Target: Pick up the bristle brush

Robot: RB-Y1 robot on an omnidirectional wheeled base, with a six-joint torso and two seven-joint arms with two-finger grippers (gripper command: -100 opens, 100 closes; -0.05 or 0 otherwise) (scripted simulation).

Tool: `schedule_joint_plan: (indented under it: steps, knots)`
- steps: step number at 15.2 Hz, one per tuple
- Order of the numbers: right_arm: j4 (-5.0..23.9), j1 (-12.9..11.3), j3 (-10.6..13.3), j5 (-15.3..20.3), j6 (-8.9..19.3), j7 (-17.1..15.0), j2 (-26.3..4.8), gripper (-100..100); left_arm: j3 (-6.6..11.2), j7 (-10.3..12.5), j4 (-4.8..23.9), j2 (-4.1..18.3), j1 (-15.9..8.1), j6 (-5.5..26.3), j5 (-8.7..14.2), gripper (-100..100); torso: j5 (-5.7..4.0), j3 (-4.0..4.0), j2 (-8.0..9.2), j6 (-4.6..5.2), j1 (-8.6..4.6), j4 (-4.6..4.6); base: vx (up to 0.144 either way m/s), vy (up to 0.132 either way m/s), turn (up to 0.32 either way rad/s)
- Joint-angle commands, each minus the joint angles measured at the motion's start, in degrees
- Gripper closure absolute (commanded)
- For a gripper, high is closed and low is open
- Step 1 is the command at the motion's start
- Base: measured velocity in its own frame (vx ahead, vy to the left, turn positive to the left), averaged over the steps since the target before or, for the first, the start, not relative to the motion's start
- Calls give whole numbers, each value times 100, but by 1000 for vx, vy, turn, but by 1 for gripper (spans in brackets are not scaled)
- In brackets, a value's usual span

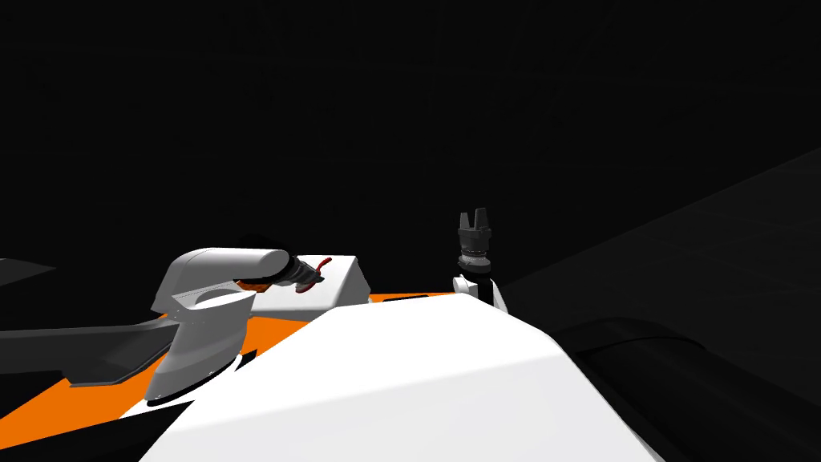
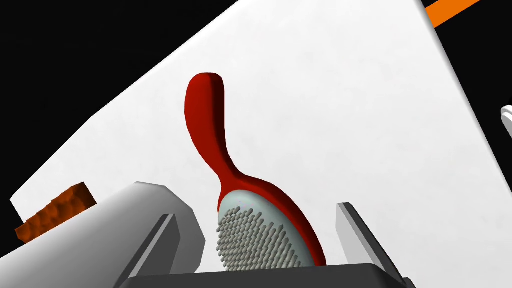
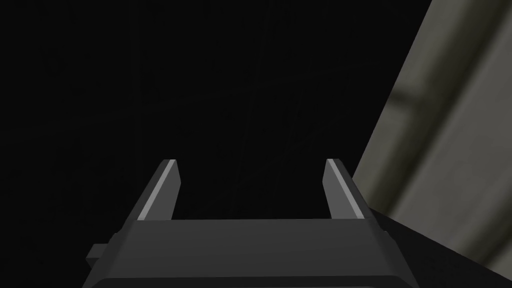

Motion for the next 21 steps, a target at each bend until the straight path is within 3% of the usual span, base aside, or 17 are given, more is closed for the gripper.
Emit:
schedule_joint_plan:
  steps: [1, 5, 8, 9, 10, 14, 19, 21]
  knots:
    - [0, 0, 0, 0, 0, 0, 0, 0, 0, 0, 0, 0, 0, 0, 0, -100, 0, 0, 0, 0, 0, 0, 3, 6, -2]
    - [0, 0, 0, 0, 0, 0, 0, 0, -88, -209, 411, -71, 7, -379, -175, -100, -1, 2, 3, 0, -8, 1, -4, -9, 3]
    - [0, -1, 1, 0, 0, 0, 1, 0, -124, -300, 588, -102, 10, -553, -250, -100, 9, -4, -1, 1, -1, -6, -6, -14, 3]
    - [0, -1, 1, 0, 0, 0, 1, 0, -102, -255, 510, -81, -6, -467, -215, -100, 19, -11, -8, 1, 11, -13, -5, -10, 1]
    - [0, 0, 0, 0, 0, 0, 0, 0, -104, -272, 531, -82, -6, -500, -223, 100, 23, -15, -14, 1, 20, -16, -4, -6, 0]
    - [0, 0, 0, 0, 0, 0, 0, 0, -102, -271, 528, -80, -7, -504, -225, 100, 29, -23, -25, 2, 36, -20, 0, 0, 0]
    - [0, 0, 0, 0, 0, 0, 0, 0, -14, -26, 58, -11, 0, -30, -26, 100, 27, -23, -28, 1, 41, -18, 9, 16, -6]
    - [0, 0, 0, 0, 0, 0, 0, 0, -35, -46, 101, -17, -11, -78, -46, 100, 25, -22, -27, 1, 39, -17, 5, 12, -2]
